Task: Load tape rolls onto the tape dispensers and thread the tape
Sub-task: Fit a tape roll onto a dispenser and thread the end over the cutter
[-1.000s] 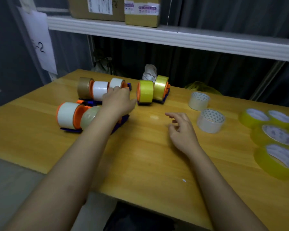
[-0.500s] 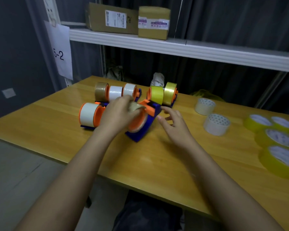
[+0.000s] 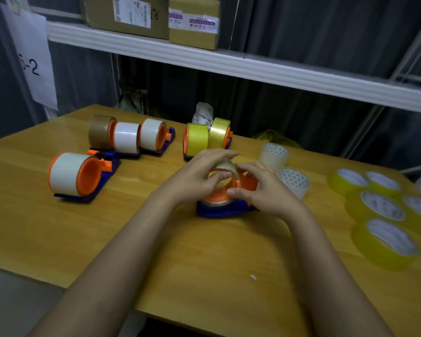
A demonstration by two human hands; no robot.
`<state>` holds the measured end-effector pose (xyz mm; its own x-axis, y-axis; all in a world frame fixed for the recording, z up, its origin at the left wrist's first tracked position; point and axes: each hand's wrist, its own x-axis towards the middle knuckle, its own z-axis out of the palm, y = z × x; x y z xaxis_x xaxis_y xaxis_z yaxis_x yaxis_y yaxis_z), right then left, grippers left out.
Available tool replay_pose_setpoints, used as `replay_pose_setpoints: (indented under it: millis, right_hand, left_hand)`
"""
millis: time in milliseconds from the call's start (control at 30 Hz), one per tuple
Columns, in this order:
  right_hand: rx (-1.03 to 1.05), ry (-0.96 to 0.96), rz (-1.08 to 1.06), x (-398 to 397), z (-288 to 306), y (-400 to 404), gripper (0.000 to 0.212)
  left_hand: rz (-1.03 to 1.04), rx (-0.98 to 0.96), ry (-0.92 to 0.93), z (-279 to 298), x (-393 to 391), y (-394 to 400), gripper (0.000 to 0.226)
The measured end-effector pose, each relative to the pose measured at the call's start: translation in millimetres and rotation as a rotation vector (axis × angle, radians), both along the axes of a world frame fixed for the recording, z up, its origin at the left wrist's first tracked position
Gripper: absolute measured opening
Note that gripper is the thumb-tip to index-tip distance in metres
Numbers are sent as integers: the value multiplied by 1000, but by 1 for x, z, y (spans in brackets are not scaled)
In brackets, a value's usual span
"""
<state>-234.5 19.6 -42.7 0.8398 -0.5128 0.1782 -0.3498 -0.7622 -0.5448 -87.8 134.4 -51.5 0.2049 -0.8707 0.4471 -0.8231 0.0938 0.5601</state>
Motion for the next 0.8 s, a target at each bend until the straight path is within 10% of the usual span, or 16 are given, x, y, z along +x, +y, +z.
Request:
replay_pose_setpoints:
  millis: [267, 800]
  right_hand:
    - [42, -108, -101, 3, -29, 2, 66]
    - [358, -252, -98, -12, -25, -7, 55]
  left_hand:
    - [360, -40, 330, -26, -1, -18, 64]
    - [140, 62, 302, -32, -9, -8, 58]
